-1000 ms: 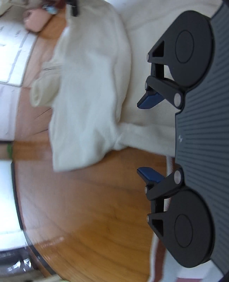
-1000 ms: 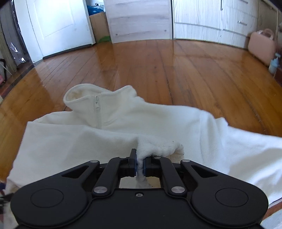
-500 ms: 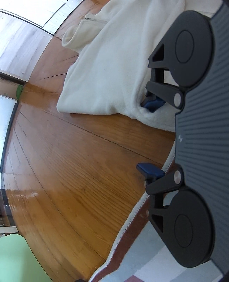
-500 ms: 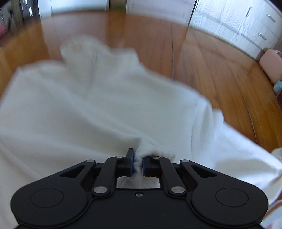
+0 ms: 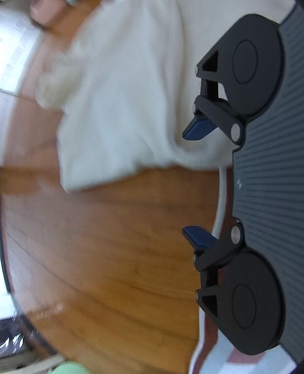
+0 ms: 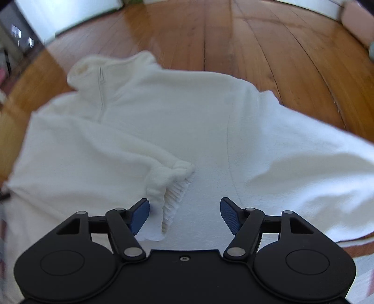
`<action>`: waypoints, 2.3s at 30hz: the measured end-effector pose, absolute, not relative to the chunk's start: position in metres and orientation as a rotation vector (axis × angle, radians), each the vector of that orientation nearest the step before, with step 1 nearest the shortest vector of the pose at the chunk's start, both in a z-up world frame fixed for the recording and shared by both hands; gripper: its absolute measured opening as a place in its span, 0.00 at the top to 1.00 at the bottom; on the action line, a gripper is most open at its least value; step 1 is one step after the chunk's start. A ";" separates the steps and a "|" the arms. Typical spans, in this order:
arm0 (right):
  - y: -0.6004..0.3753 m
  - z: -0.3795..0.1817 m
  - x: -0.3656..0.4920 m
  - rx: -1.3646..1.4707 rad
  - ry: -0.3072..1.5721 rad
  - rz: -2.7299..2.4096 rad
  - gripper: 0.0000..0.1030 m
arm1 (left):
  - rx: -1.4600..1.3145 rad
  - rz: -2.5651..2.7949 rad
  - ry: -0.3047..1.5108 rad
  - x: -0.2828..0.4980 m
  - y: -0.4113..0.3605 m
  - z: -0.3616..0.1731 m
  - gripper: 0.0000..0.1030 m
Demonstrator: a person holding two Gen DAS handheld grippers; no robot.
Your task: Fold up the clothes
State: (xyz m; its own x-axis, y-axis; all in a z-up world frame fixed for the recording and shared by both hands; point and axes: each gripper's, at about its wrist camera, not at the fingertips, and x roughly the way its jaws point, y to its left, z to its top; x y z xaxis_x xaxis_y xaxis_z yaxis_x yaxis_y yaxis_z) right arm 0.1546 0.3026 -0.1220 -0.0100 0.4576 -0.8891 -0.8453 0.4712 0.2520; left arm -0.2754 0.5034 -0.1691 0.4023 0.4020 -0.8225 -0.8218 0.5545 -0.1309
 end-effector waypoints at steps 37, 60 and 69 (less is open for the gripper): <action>0.540 -0.140 0.193 -0.642 0.825 1.248 0.38 | -0.349 0.461 0.770 -0.041 0.582 -0.154 0.48; 0.560 -0.162 0.209 -0.678 0.698 1.115 0.67 | -0.440 0.726 0.784 0.037 0.637 -0.194 0.97; 0.510 -0.120 0.195 -0.317 0.722 1.200 0.62 | -0.450 0.712 0.693 0.003 0.643 -0.156 0.96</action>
